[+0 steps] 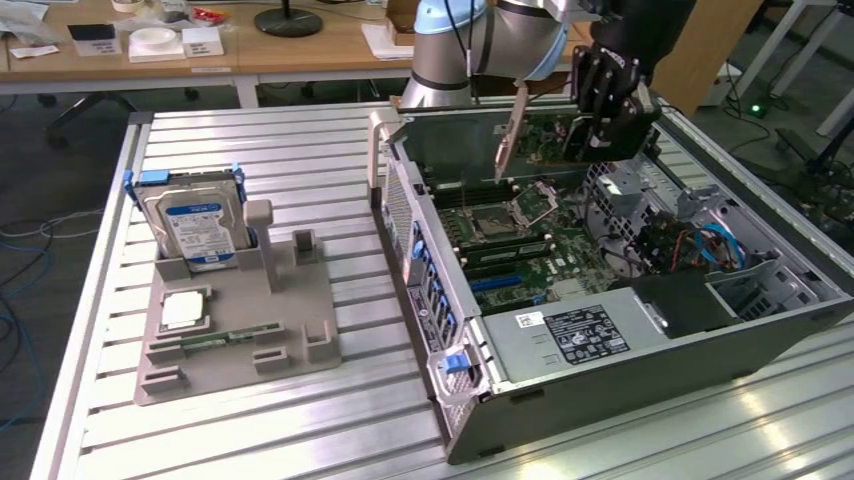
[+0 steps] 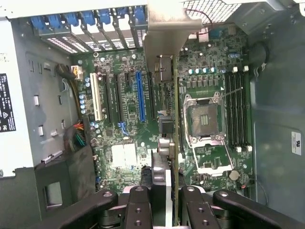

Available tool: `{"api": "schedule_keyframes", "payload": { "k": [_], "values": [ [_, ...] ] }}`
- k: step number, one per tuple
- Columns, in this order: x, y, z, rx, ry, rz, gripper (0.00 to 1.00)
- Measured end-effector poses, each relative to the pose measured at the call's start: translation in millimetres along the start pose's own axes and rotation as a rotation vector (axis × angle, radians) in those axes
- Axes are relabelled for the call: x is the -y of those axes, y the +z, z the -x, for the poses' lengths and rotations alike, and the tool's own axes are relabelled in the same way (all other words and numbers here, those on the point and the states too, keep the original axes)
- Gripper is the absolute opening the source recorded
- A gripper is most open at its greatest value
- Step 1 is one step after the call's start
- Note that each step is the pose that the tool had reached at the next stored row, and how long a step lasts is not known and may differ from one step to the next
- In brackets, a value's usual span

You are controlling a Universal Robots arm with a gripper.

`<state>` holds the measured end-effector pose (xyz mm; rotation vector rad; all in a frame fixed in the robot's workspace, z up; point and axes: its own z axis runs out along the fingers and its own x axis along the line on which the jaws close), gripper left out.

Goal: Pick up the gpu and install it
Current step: 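Insert the gpu into the slot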

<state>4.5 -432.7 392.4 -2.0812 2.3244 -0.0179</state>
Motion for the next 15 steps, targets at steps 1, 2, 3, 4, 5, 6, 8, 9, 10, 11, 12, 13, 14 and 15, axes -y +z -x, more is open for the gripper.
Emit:
{"api": "schedule_keyframes", "payload": {
  "k": [1,2,3,4,5,6,8,9,10,11,12,13,14,15],
  "values": [
    [-0.2,0.0,0.0,0.0,0.0,-0.0001,0.28],
    [-0.2,0.0,0.0,0.0001,0.0,-0.0001,0.28],
    [-0.2,0.0,0.0,0.0,0.0,0.0,0.28],
    [-0.2,0.1,0.0,0.0001,0.0,-0.0002,0.28],
    [-0.2,0.4,0.0,0.0003,0.0,-0.0002,0.28],
    [-0.2,0.9,0.0,0.0011,-0.001,-0.0002,0.28],
    [-0.2,2.0,-0.1,0.0165,-0.005,0.0015,0.28],
    [-0.3,2.6,0.0,0.0263,-0.006,0.0027,0.28],
    [-0.3,3.3,0.0,0.0345,-0.008,0.0037,0.28],
    [-0.4,4.5,0.0,0.04,-0.009,0.0042,0.28],
    [-0.4,5.9,0.0,0.0412,-0.013,0.0044,0.28],
    [-0.5,7.6,-0.1,0.0413,-0.021,0.0047,0.28],
    [-0.4,9.4,-0.1,0.0413,-0.034,0.006,0.28],
    [-0.5,11.2,-0.1,0.0416,-0.047,0.0071,0.28]
  ]
}}
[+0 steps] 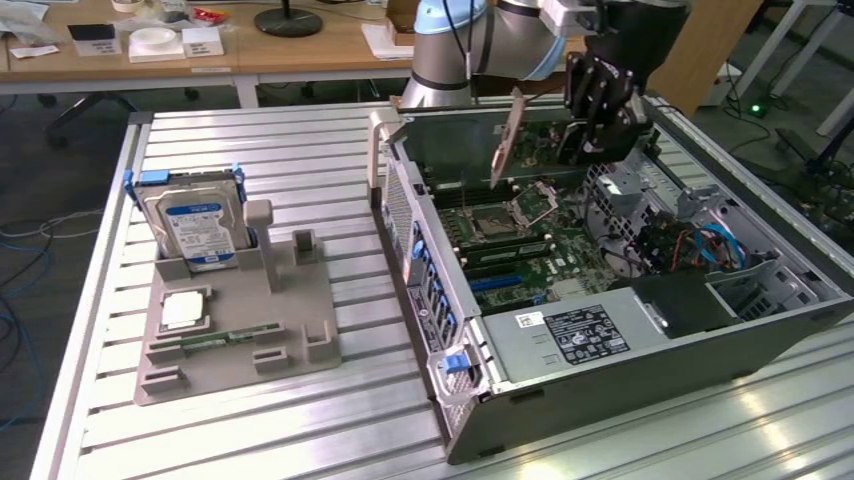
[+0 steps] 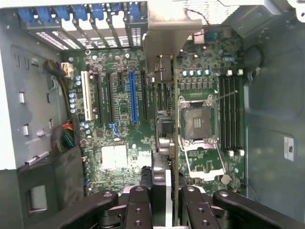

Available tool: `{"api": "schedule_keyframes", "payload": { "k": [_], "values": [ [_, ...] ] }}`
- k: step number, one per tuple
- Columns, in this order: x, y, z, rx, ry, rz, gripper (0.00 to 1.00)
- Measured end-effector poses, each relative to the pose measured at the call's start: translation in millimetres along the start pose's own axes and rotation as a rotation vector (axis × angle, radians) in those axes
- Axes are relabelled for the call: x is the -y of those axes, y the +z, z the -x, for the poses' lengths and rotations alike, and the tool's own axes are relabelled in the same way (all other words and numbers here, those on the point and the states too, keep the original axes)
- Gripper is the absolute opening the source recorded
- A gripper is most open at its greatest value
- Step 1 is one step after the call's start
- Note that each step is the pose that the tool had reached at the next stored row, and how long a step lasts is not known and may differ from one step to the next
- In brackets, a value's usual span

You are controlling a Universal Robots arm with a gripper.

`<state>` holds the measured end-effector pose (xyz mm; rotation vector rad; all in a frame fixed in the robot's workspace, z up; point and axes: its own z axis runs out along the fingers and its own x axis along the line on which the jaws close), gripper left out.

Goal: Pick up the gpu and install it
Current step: 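Insert the gpu into the slot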

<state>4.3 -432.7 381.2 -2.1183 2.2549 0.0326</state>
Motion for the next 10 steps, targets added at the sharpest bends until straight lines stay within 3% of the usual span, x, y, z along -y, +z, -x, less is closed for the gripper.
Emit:
{"api": "schedule_keyframes", "payload": {
  "k": [5,10],
  "values": [
    [-2.8,9.0,-0.6,0.0002,-0.013,-0.0013,0.28],
    [-6.0,14.6,-0.6,0.0012,-0.014,-0.019,0.28]
  ]
}}
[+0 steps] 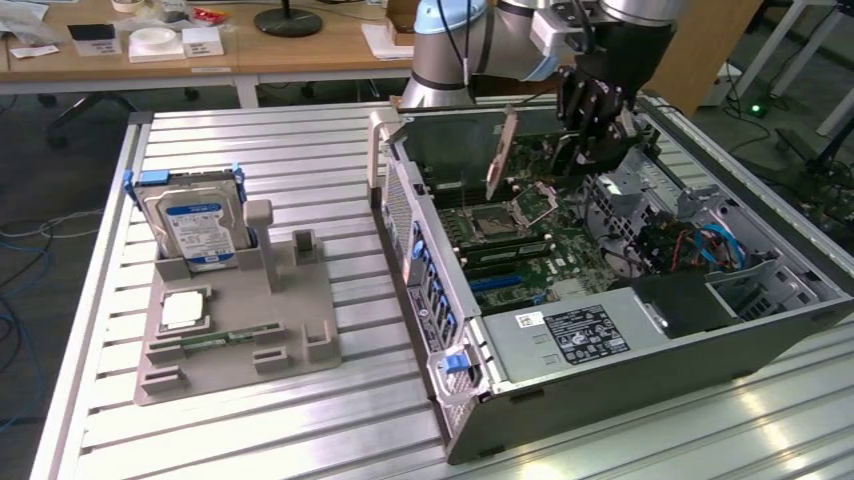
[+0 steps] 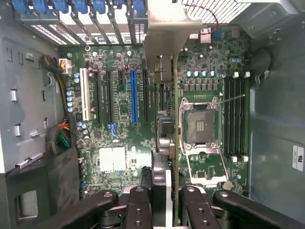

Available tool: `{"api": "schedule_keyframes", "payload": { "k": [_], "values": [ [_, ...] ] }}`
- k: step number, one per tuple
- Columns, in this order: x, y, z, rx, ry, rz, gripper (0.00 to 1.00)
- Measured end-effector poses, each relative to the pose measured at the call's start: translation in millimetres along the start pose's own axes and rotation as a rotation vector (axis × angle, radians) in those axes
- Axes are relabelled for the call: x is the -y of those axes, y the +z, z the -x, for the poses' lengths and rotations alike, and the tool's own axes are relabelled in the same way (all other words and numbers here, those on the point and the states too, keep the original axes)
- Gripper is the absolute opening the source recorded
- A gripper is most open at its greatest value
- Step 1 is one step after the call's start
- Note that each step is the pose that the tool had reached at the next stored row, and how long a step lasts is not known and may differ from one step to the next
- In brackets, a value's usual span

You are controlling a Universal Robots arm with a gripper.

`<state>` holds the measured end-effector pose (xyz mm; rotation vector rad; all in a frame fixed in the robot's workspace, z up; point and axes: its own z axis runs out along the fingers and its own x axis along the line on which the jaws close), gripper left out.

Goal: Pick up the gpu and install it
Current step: 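Insert the gpu into the slot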

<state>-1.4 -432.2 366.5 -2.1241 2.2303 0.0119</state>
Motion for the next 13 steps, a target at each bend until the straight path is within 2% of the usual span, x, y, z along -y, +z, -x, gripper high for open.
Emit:
{"api": "schedule_keyframes", "payload": {
  "k": [1,2,13],
  "values": [
    [-0.5,0.5,0.0,0.0002,0.0,-0.0042,0.28],
    [-0.5,0.9,0.0,0.0003,0.0,-0.005,0.28],
    [-2.4,16.0,-2.4,-0.0016,0.025,-0.0064,0.28]
  ]
}}
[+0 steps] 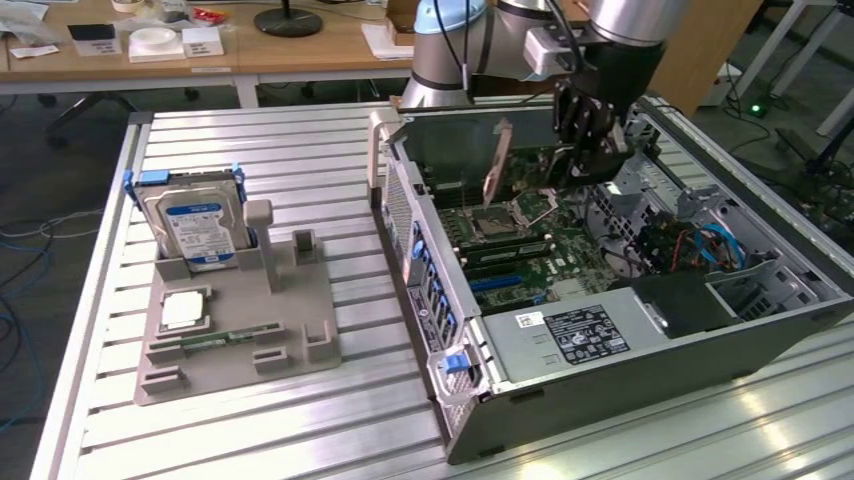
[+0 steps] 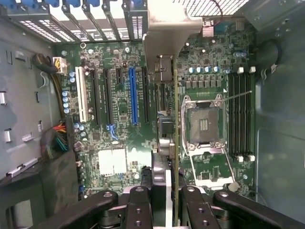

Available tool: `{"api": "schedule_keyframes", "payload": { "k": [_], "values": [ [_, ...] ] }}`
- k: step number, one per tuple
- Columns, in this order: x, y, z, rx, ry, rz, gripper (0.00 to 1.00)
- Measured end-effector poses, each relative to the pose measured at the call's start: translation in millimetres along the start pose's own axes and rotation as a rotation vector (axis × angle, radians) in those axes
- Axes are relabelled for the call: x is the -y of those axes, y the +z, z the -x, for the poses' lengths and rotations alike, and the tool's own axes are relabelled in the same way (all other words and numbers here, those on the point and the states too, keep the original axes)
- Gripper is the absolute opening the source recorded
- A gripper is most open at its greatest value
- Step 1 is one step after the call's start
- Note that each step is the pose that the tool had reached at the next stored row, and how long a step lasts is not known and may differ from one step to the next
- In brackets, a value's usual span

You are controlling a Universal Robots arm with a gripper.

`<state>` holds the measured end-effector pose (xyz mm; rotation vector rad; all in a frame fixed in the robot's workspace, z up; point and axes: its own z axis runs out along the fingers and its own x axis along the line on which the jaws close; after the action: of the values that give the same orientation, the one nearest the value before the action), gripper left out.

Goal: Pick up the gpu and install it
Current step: 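Insert the gpu into the slot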

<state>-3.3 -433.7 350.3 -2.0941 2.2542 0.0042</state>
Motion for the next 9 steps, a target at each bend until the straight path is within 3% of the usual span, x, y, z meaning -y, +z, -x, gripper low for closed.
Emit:
{"api": "schedule_keyframes", "payload": {
  "k": [4,9],
  "values": [
    [-4.2,3.2,-0.5,-0.0004,0.002,0.0008,0.28],
    [-4.5,9.0,-1.2,-0.0021,0.003,0.0172,0.28]
  ]
}}
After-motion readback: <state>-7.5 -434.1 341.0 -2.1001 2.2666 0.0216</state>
